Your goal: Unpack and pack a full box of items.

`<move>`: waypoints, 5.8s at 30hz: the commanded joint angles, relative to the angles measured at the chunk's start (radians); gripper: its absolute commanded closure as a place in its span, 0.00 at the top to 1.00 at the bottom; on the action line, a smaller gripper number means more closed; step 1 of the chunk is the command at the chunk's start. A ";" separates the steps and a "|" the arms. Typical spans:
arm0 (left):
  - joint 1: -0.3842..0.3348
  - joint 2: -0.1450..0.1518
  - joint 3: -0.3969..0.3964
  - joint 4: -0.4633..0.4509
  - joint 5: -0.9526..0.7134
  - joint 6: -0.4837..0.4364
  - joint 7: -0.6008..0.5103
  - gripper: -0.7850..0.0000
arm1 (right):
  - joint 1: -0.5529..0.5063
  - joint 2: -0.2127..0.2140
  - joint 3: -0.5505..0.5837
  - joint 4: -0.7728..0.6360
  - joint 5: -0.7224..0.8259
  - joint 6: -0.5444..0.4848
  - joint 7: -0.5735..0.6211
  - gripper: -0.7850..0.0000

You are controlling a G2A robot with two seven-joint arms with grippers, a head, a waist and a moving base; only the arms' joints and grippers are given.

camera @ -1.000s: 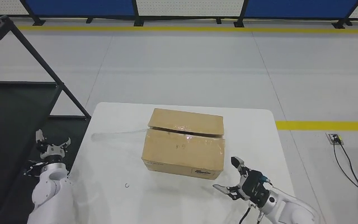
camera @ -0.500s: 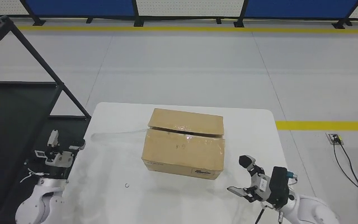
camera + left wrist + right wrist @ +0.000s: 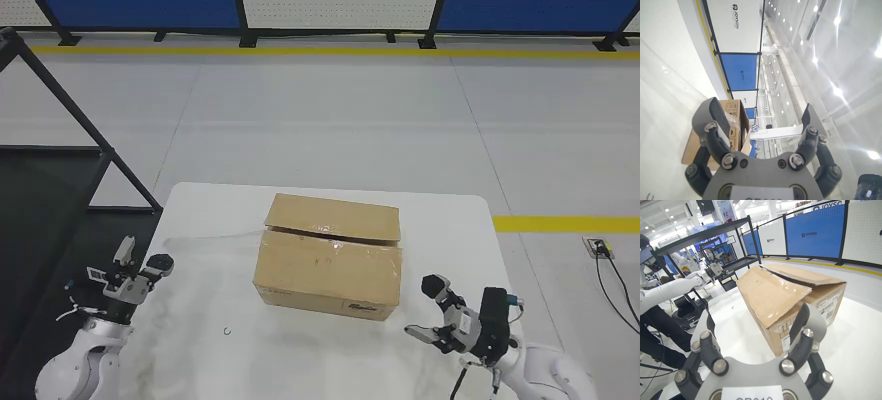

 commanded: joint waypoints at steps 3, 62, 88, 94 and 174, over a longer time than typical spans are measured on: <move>-0.022 0.014 -0.010 -0.021 0.005 0.086 -0.104 1.00 | 0.079 0.007 -0.021 0.079 0.173 -0.033 0.110 1.00; -0.067 0.098 0.151 -0.089 -0.106 0.284 -0.545 1.00 | 0.107 0.183 -0.192 -0.032 0.791 -0.080 0.750 1.00; -0.058 0.115 0.252 -0.042 -0.028 0.284 -0.557 1.00 | 0.317 0.170 -0.355 0.221 1.139 0.033 0.740 1.00; -0.058 0.115 0.252 -0.042 -0.028 0.284 -0.557 1.00 | 0.317 0.170 -0.355 0.221 1.139 0.033 0.740 1.00; -0.058 0.115 0.252 -0.042 -0.028 0.284 -0.557 1.00 | 0.988 -0.174 -0.707 0.859 1.235 0.558 0.246 1.00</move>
